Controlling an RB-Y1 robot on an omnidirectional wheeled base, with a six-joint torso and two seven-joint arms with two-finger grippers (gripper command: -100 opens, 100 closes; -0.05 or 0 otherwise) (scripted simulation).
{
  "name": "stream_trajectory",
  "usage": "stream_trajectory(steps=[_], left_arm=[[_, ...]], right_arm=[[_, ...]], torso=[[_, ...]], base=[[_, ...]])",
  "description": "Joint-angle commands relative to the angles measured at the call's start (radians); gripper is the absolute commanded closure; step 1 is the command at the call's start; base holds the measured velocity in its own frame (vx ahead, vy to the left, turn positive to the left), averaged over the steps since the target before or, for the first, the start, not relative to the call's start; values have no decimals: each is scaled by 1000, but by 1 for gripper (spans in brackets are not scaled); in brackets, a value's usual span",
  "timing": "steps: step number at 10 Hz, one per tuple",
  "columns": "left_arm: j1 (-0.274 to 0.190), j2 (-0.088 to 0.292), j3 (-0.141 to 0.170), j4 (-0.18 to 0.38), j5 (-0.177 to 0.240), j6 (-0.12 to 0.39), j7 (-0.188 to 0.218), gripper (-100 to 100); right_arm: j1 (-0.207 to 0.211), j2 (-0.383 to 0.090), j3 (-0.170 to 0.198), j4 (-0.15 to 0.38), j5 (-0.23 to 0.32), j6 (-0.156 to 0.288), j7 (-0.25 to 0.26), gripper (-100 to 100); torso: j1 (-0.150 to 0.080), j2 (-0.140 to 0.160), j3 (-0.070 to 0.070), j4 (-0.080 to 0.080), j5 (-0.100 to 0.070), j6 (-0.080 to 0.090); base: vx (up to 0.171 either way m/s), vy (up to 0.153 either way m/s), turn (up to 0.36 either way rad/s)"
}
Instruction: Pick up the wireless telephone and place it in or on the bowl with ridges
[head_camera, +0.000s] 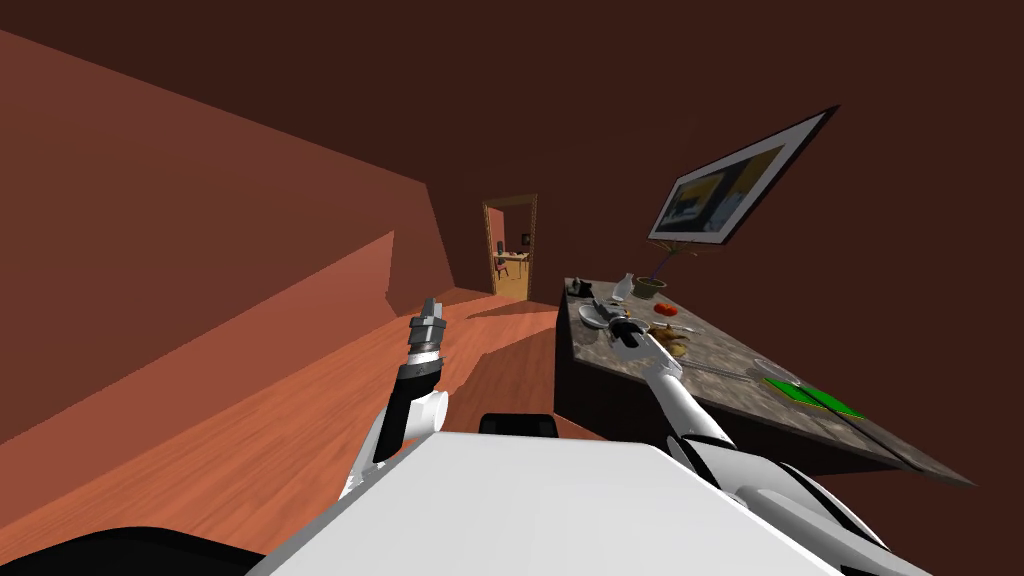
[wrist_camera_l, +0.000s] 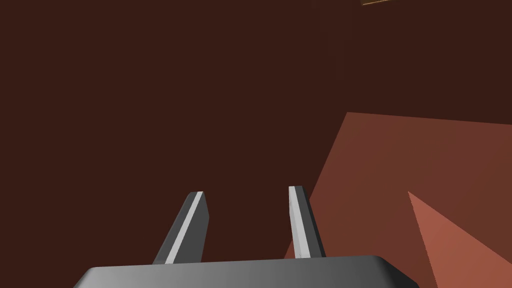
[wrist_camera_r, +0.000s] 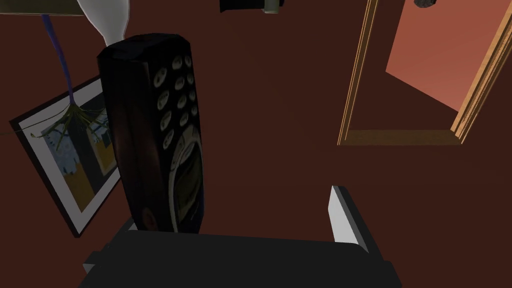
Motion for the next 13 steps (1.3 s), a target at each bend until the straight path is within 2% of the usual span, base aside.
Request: stream_trajectory(steps=[1,2,4,5,8,9,12,13], left_arm=[[0,0,0,0,0,0,0,0],[0,0,0,0,0,0,0,0],[0,0,0,0,0,0,0,0],[0,0,0,0,0,0,0,0],[0,0,0,0,0,0,0,0],[0,0,0,0,0,0,0,0],[0,0,0,0,0,0,0,0],[0,0,0,0,0,0,0,0]], right_arm=[[-1,-5,1,28,-2,-5,0,-100],[-53,-53,23,75,-27,-57,-18,-100],[-53,-59,23,109,-27,-59,-18,-100],[-102,-110,46,148,-53,-108,-36,-100],[-104,-114,46,221,-53,-114,-36,-100],[-151,-168,68,252,-79,-160,-54,-100],[-155,-168,68,318,-79,-168,-54,-100],[-206,-215,91,366,-105,-223,-72,-100]], torso=[[0,0,0,0,0,0],[-2,0,0,0,0,0],[2,0,0,0,0,0],[1,0,0,0,0,0],[1,0,0,0,0,0],[-2,-1,0,0,0,0],[1,0,0,0,0,0],[-1,-1,0,0,0,0]], base=[[3,7,9],[-14,57,-108],[-6,69,-21],[-22,97,-88],[-2,54,-15],[-9,56,-93],[-9,50,-16],[-7,80,-103]])
